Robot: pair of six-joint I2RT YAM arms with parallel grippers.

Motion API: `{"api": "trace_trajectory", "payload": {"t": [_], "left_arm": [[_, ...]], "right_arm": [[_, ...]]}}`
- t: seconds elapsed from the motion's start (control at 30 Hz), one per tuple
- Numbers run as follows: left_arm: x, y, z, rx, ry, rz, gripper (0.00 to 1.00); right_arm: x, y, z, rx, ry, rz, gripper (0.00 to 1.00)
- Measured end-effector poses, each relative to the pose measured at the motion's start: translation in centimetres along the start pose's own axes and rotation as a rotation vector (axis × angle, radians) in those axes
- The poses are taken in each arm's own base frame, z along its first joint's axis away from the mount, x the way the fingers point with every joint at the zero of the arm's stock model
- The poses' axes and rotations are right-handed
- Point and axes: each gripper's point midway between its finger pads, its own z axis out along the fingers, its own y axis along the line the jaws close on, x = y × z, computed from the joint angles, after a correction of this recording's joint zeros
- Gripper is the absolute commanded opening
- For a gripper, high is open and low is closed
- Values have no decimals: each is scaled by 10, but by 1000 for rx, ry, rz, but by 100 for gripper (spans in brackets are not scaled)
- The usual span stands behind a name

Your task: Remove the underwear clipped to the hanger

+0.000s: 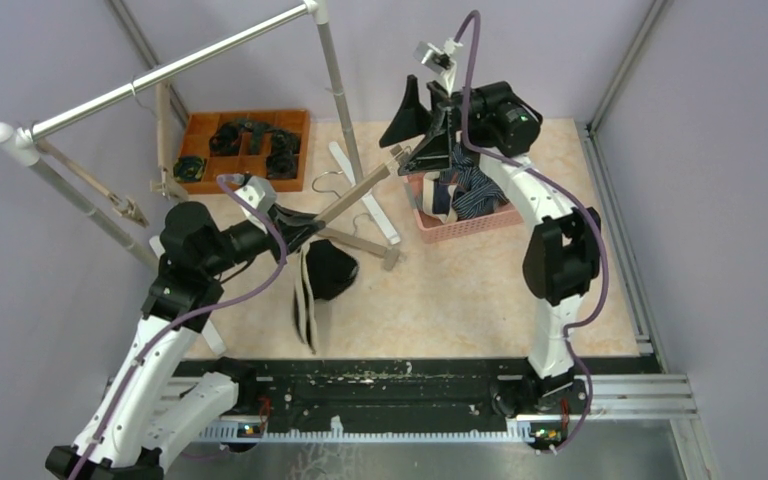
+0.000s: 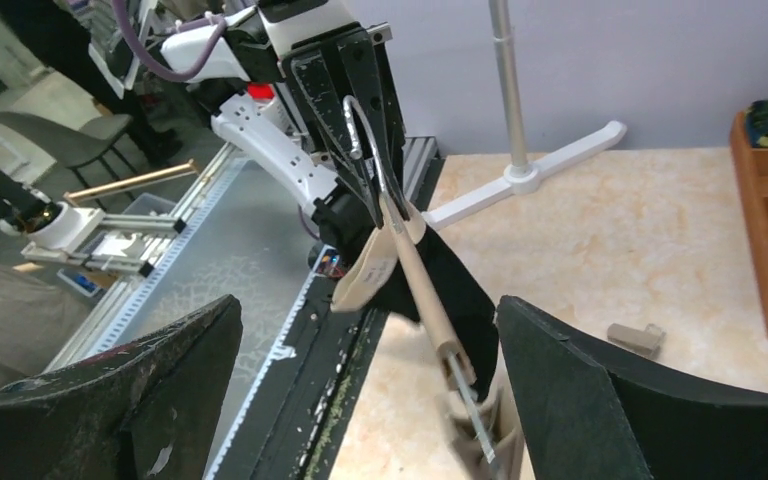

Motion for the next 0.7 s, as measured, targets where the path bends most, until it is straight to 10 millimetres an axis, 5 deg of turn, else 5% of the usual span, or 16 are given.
{"api": "trace_trajectory", "payload": {"t": [0.13,0.2,0.3,0.37,0.53,0.63,0.7], "left_arm": [[-2,2,-3,-22,2,5,0],[-3,4,-5,-38,1,11,0],[-4,4,-9,-57,-1,20,0],[-5,6,-10,-66,0,23,0],[-5,8,-10,-77,8,28,0],[-10,10,-11,-92,-9,39,0],[-17,12,-13,-111,-44,56,0]], "right_arm": [[-16,6,-18,47,-17,-61,99],[-40,6,-33,99,-79,-41,99],[-141,-21,-57,410,-371,-106,99],[-174,-21,-76,659,-425,-209,99],[-173,16,-91,917,-329,-333,99],[-142,7,-94,969,-265,-291,99],[-105,-17,-94,1000,-200,-191,99]]}}
